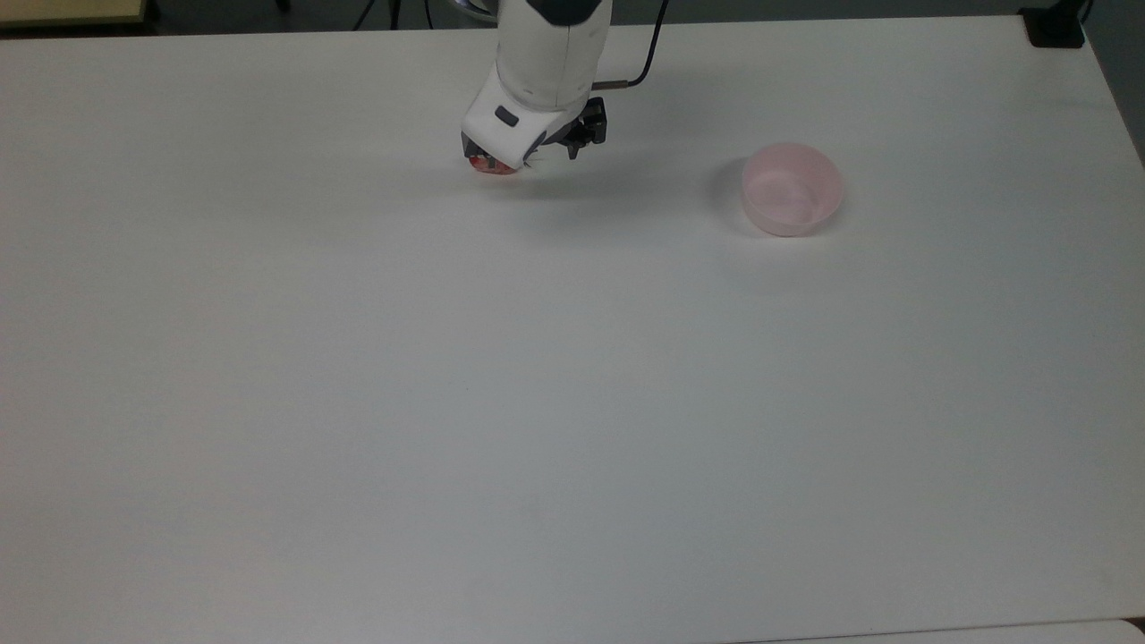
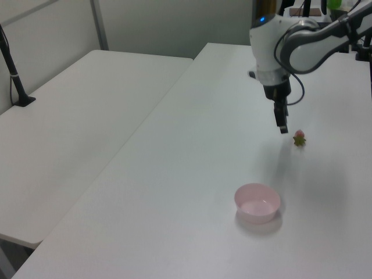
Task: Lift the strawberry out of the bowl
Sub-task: 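Hold the strawberry raised above the table beside the bowl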
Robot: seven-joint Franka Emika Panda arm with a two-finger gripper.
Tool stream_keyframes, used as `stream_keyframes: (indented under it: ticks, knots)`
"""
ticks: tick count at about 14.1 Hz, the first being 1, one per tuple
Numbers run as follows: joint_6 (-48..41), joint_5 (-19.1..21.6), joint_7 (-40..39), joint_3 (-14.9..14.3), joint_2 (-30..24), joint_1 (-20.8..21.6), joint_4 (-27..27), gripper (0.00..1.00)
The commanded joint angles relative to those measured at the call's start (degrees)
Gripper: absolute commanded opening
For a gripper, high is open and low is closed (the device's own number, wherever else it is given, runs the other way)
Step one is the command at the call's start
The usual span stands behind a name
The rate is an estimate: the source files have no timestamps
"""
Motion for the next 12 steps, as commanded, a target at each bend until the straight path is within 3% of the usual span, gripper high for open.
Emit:
stream_keyframes:
  ticks: [1,4,8,12]
  knots:
    - [-7.19,-0.05,2.48,-1.99,-2.09,-0.01,10.03,1.0]
    - [-10.19,-0.14,2.39,-6.3,-2.35,0.52,16.03,1.0]
    - [-9.94,-2.16,2.48,-8.59,-3.93,0.08,17.19,1.0]
    - [-9.14,-2.16,2.39,-8.59,-3.76,-0.01,17.19,1.0]
